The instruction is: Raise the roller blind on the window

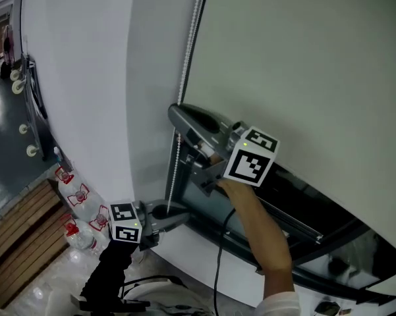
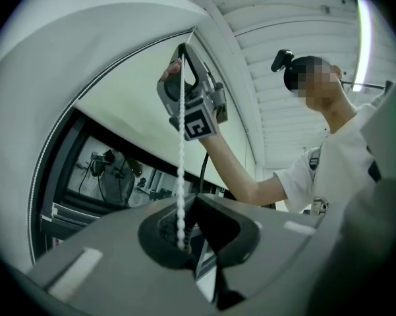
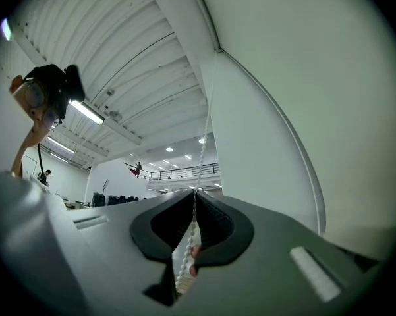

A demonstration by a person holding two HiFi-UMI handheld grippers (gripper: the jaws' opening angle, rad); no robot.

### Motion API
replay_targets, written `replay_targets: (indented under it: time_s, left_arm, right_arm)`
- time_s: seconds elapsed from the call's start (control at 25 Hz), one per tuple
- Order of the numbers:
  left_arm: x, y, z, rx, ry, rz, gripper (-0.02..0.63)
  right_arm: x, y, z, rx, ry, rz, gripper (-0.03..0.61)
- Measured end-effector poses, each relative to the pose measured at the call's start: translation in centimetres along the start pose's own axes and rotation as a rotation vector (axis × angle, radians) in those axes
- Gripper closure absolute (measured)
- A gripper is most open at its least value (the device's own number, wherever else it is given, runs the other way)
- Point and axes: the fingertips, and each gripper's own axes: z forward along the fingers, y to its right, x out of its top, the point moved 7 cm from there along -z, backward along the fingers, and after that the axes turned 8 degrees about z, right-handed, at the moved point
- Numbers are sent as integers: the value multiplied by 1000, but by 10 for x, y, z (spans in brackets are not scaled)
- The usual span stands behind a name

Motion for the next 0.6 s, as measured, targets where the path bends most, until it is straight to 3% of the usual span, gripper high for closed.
replay_targets:
  time_s: [0.4,0.6]
  left_arm:
    - [8,-5,-2,11,13,5,615]
    - [10,-12,-5,13,13,5,615]
  right_arm:
    - [-70,5,-23,-23,-72,99,565]
    - [-76,8,-28,-12,-46,153,565]
